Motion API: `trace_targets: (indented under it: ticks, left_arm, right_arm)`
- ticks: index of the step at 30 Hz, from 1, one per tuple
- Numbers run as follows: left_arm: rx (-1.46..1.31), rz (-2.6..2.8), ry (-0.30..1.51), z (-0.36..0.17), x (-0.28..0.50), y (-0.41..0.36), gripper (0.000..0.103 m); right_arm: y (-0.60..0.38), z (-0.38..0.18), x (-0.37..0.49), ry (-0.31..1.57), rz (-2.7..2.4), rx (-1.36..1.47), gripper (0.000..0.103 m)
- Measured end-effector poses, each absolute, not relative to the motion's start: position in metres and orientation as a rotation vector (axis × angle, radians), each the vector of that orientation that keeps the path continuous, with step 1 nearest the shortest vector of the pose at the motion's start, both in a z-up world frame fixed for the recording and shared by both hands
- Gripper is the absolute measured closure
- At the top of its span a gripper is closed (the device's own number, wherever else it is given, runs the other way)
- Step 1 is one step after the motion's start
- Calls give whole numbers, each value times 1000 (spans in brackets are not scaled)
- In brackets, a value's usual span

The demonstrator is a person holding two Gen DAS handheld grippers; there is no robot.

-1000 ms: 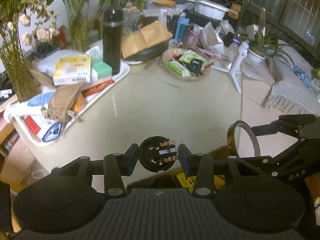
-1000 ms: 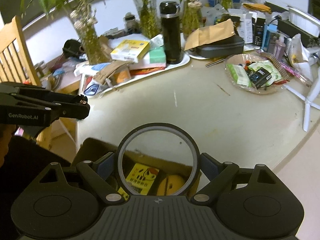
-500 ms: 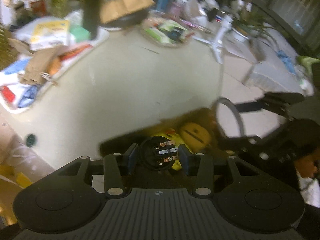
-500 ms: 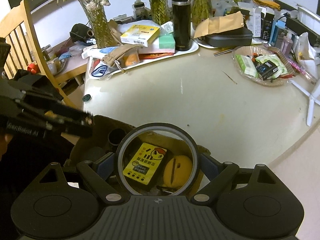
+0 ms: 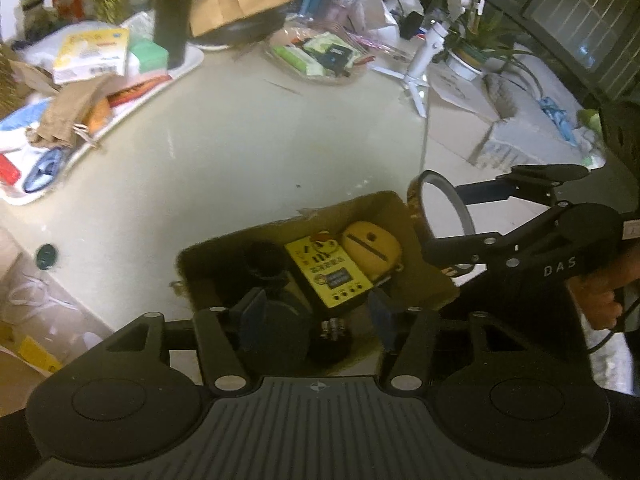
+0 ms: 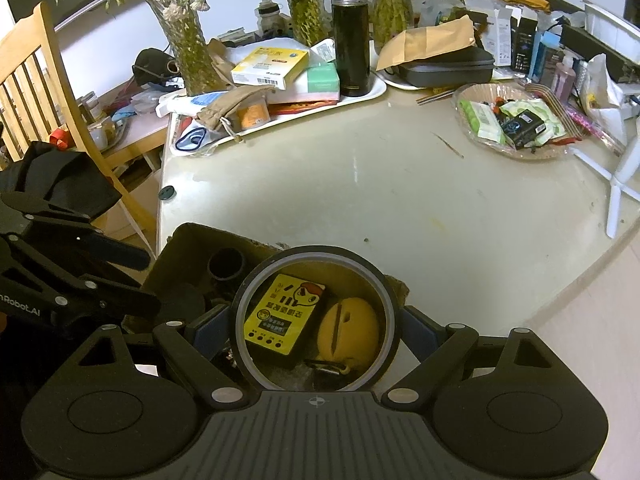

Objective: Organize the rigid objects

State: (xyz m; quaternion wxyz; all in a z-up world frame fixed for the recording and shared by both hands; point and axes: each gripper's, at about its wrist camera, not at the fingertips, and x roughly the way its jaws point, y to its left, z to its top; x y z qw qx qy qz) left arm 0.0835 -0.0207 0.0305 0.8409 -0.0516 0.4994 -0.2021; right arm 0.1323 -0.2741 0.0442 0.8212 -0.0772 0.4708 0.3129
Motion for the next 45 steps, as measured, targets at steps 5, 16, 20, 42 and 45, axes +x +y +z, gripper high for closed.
trace_targets:
  ticks: [5,16,20,42,45]
  left_arm:
    - [-49,-369,1019,36,74,-20,48]
    - [21,-292,990,36,63,-17,48]
    - [32,-270,991,36,62,-17,48]
    - [13,-109,879,30,37,-18,4]
    - [-2,-97,919,21,32,-14,1]
  right_arm:
    - [-269,46,132,999,675,-168,12]
    - [-240,37,134,1025,662,-272,0]
    - [-235,28,132,1034,644,-298,0]
    - [-281,13,92,1038,437,-175,0]
    - [-288,5,81,1047,418,-183,0]
